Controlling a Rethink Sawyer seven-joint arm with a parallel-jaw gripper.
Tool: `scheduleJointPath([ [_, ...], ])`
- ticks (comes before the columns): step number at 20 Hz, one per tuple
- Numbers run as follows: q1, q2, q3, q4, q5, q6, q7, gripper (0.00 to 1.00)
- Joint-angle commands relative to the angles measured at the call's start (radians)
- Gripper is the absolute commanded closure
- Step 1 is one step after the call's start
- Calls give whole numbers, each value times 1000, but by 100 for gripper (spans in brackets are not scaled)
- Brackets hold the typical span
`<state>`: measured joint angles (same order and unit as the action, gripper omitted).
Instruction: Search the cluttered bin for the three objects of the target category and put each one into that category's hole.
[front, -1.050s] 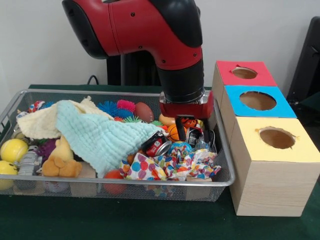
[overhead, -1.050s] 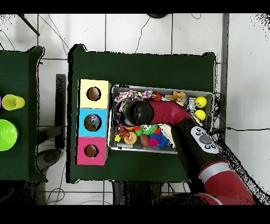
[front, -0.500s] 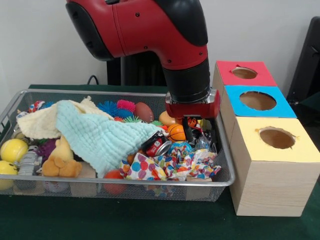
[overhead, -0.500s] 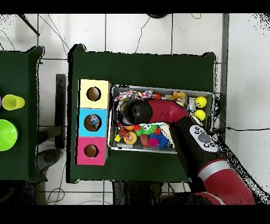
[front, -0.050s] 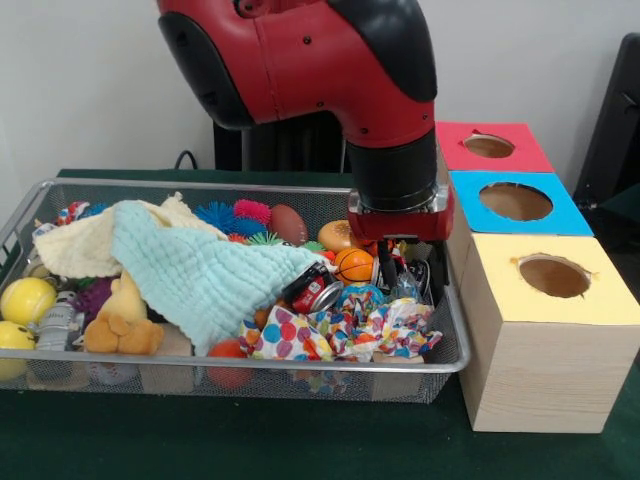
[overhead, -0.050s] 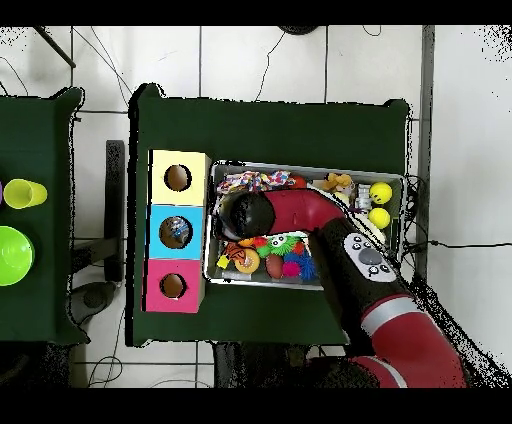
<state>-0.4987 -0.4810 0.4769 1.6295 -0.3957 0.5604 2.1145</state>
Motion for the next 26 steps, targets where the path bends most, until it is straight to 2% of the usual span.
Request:
scheduleJointPath([
  [1,46,87,-55,-89,-86,-34,-29,0],
  [17,39,84,-78,-70,-77,-77,13,0],
  [26,93,83,-175,-95,-75,-125,101,0],
])
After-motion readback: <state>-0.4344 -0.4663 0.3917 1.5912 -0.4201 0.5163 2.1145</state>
